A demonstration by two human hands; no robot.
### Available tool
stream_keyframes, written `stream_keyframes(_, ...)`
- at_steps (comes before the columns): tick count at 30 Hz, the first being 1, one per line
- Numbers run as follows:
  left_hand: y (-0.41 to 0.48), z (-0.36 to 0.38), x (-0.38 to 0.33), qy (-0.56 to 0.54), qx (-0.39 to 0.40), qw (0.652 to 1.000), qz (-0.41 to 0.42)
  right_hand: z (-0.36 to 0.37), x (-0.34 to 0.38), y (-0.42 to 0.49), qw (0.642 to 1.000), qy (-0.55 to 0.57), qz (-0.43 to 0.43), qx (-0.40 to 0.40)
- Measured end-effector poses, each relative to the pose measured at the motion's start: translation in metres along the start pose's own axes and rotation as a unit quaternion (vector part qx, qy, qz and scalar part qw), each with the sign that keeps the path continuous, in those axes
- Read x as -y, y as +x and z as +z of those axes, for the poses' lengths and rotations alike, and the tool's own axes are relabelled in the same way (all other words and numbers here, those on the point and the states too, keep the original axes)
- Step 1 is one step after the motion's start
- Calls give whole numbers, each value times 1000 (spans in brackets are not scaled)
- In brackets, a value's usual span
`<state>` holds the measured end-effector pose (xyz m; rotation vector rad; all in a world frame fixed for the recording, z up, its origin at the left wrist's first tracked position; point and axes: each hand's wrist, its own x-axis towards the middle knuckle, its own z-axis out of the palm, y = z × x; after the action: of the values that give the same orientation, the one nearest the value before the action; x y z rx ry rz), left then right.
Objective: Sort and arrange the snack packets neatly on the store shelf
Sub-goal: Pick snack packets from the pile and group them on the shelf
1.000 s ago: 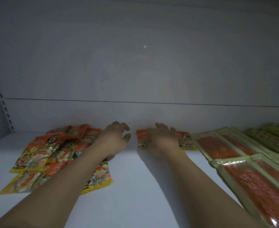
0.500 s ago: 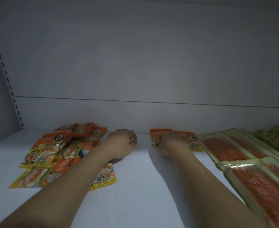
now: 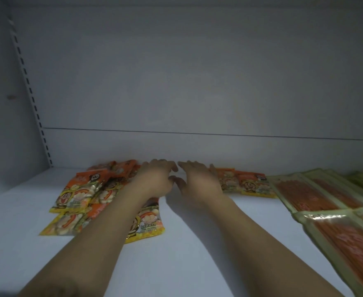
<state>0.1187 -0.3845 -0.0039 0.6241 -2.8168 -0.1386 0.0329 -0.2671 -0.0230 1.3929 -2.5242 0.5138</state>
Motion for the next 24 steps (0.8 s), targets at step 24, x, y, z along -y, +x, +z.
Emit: stream_keyframes(24, -103, -28, 37, 126, 3, 989, -73, -10, 41, -15, 982, -45, -82, 166)
